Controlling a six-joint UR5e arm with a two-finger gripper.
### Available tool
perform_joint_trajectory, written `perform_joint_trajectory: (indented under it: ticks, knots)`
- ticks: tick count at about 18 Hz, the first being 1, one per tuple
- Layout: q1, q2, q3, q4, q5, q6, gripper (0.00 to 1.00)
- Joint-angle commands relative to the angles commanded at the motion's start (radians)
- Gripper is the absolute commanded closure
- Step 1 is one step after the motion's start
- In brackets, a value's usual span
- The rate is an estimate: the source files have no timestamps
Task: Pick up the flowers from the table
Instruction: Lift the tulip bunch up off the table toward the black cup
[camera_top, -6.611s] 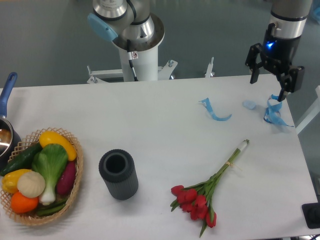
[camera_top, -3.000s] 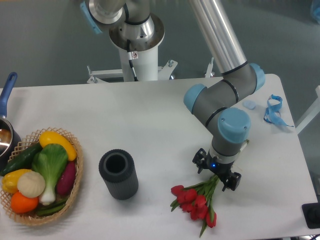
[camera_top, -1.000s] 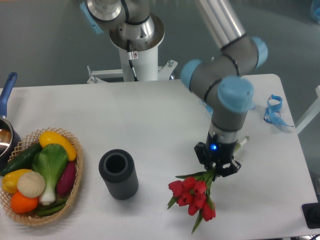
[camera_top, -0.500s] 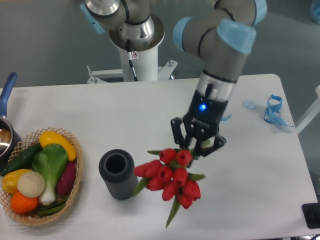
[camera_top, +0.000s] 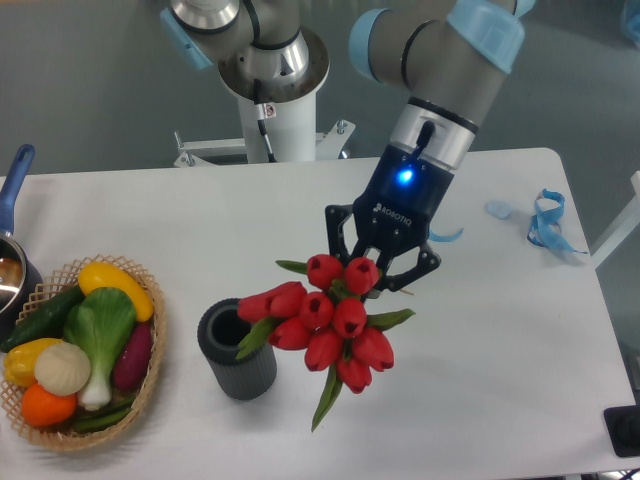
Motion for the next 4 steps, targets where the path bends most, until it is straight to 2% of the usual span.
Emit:
perform_joint_trajectory:
  ticks: [4]
  knots:
    - [0.002,0.002,0.0,0.0,0.0,0.0,0.85]
